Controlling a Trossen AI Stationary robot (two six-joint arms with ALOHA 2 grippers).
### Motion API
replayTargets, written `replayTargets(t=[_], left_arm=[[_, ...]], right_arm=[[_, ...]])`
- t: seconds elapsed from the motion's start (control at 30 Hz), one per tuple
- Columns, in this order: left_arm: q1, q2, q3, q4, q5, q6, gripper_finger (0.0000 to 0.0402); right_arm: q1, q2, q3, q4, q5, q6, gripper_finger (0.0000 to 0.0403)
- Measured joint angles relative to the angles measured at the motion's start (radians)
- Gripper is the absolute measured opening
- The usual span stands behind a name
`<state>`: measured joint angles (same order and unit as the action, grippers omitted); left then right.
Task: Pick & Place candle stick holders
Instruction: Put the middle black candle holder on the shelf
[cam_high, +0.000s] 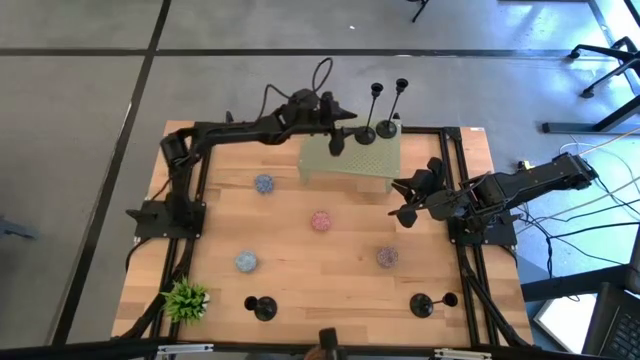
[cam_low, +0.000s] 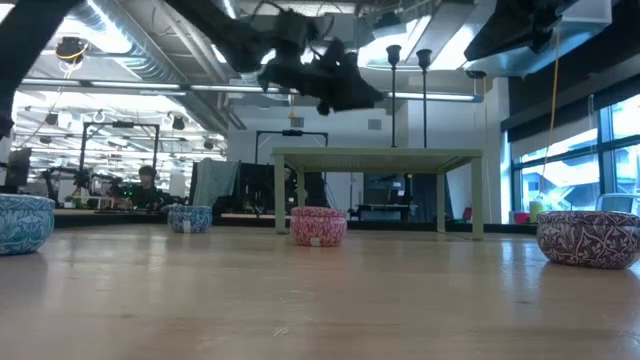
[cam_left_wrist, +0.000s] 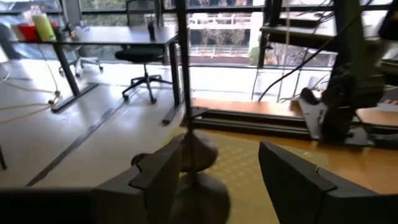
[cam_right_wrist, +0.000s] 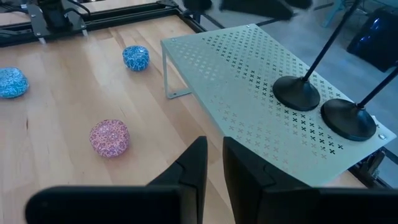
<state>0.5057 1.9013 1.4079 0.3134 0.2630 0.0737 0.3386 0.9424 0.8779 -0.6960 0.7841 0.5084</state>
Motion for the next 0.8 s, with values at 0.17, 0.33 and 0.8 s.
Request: replayTargets(t=[0.17, 0.33, 0.8], left_arm=[[0.014, 0.101, 0.059, 0.012, -0.001, -0.035, 0.0216], [0.015, 0.18, 0.094, 0.083, -0.018, -0.035, 0.0217], [0.014, 0.233, 0.138, 0.101, -0.036, 0.026, 0.0168]], right_arm=[[0.0, 0.0, 0.0, 0.0, -0.001, 0.0, 0.0055], [0.001, 0.0, 0.0, 0.0, -0.002, 0.0, 0.0055], [0.0, 0.0, 0.0, 0.0, -0.002, 0.0, 0.0055]])
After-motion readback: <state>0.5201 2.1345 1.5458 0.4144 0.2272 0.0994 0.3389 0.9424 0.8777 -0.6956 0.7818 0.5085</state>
